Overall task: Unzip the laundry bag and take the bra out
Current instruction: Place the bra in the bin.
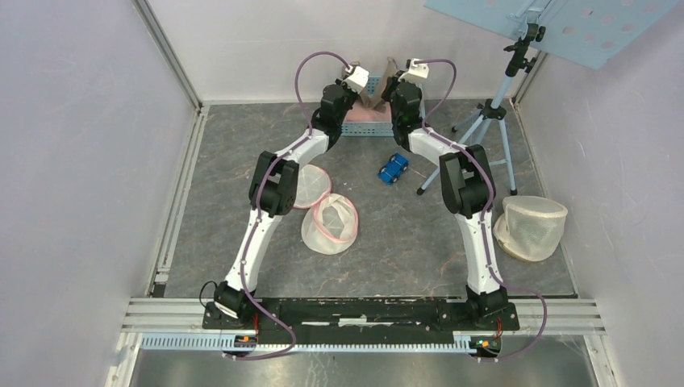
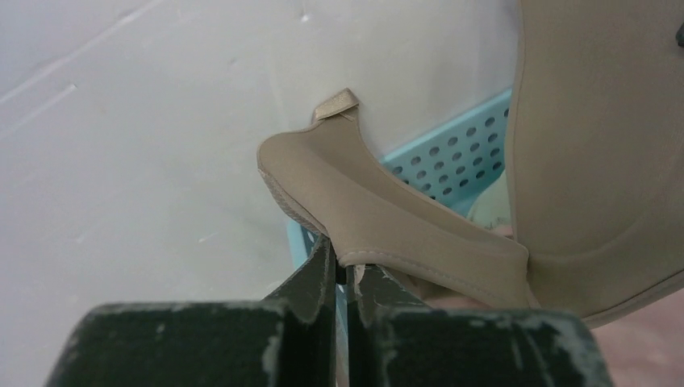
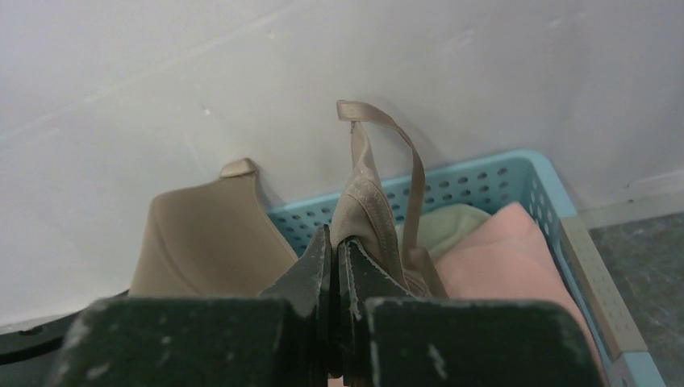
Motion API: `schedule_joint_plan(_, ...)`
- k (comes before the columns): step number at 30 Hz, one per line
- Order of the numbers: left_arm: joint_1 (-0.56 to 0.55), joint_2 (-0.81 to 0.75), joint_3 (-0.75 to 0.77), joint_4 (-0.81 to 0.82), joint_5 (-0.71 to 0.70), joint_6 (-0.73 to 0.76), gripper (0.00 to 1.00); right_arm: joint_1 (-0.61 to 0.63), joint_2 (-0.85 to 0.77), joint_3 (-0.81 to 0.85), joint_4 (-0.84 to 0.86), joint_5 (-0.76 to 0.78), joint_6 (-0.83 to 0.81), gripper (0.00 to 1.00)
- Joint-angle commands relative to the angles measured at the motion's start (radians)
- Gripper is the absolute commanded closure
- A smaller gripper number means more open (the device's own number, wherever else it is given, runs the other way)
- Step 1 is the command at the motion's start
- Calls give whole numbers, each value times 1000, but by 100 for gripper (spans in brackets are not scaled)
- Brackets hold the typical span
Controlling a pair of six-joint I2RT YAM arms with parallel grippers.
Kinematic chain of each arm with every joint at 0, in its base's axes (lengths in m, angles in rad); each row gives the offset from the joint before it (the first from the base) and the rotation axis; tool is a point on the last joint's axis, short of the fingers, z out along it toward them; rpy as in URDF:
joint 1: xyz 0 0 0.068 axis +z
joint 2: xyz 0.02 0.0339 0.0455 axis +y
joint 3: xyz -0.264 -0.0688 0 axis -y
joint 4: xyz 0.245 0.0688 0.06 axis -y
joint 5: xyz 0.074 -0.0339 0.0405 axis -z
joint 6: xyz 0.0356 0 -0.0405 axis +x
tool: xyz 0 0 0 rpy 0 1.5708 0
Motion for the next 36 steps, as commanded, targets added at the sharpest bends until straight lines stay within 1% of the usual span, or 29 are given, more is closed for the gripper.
schedule_joint_plan(1,7,-8,-24,15,-22,-42,91,-7,4,19,5,10,-16,100)
schedule_joint_plan(3,10,-27,-68,27,-34,-32,86,-8,-5,4,-11,20,-31,100)
schedule_joint_plan(5,12,-50,-102,30,-39,-30,80,-8,-20,-3,-35,30,-50,91)
schedule_joint_plan(8,13,-87,-138,13,-42,-32,72,-7,-48,-15,-63,33,-80,73)
schedule_joint_plan(9,12,-106,-152,5,-45,-32,71,-8,-59,-15,-77,33,-95,65)
schedule_joint_plan(12,12,-154,-198,3,-50,-30,64,-7,-100,-44,-101,39,-122,48)
schedule_joint_plan(13,12,-168,-209,1,-57,-30,62,-6,-118,-56,-111,44,-125,40)
schedule_joint_plan(15,13,-197,-234,-1,-74,-27,56,-5,-144,-73,-133,50,-133,26)
schedule_joint_plan(19,13,-264,-297,0,-87,-11,44,-4,-195,-108,-136,51,-154,2)
schedule_joint_plan(25,14,-374,-407,-12,-107,24,32,7,-248,-124,-175,60,-179,2)
schedule_joint_plan(30,23,-472,-499,-57,-109,10,31,19,-298,-162,-182,34,-223,2)
schedule_joint_plan(33,37,-503,-475,-186,-61,-56,33,27,-319,-182,-194,-21,-288,2)
schedule_joint_plan(36,61,-483,-344,-397,49,-125,38,28,-325,-184,-248,-83,-346,2)
